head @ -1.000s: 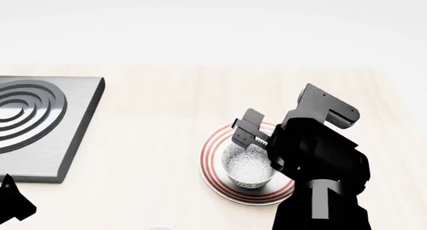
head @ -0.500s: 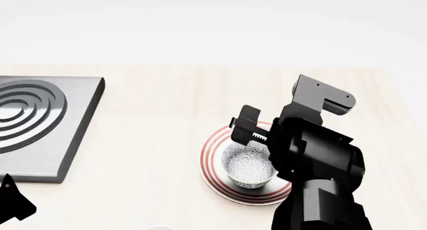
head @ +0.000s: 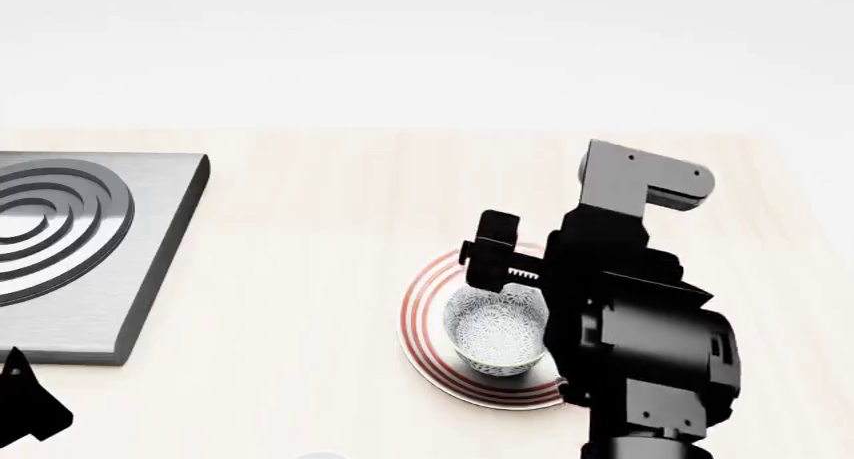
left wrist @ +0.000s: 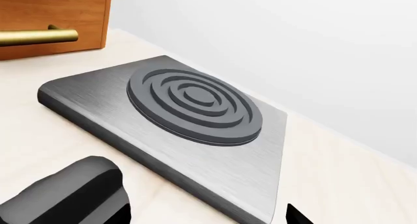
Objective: Pick the akita bowl between the plate and the ramekin and place it on the plate.
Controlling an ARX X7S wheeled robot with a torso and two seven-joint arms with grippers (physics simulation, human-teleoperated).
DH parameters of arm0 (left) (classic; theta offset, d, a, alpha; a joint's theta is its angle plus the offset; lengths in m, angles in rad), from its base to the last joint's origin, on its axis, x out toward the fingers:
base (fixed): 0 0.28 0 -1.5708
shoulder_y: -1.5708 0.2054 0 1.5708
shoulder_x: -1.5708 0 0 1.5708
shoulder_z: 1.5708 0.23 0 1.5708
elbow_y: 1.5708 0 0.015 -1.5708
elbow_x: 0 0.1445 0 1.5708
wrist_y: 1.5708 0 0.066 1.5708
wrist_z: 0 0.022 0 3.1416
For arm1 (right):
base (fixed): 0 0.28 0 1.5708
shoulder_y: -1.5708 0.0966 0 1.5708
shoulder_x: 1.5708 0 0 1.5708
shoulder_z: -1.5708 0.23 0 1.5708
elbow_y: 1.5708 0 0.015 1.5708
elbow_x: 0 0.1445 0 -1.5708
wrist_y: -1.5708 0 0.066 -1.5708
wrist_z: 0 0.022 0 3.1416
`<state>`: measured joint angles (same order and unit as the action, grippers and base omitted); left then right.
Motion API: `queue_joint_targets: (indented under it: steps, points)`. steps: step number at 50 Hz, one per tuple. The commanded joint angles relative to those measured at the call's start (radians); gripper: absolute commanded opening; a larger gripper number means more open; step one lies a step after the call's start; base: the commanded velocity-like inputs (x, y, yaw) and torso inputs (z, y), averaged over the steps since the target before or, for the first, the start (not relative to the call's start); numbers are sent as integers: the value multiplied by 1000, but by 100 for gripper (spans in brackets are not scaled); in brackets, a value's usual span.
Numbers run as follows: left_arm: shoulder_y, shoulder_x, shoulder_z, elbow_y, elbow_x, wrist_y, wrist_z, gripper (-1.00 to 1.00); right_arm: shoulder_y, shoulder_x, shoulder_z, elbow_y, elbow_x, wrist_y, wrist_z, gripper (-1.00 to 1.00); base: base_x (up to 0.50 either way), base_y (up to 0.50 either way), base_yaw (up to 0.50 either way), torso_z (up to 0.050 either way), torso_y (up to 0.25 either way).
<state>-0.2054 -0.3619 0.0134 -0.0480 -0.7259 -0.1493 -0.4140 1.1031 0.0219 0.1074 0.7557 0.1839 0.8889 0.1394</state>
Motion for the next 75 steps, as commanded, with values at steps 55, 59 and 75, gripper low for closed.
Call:
queue_joint_targets:
  steps: [55,59,75]
  points:
    - [0,-7,15,-1,6,8,-9,100,-647,128,-138,-1060,102,175,161,100,0,0,0,0,0]
    - [1,-7,15,-4,4,9,-5,100,-679,137,-159,-1065,88,137,164,100,0,0,0,0,0]
    - [3,-10,17,0,5,13,-7,100,-829,165,-160,-1169,49,29,210,100,0,0,0,0,0]
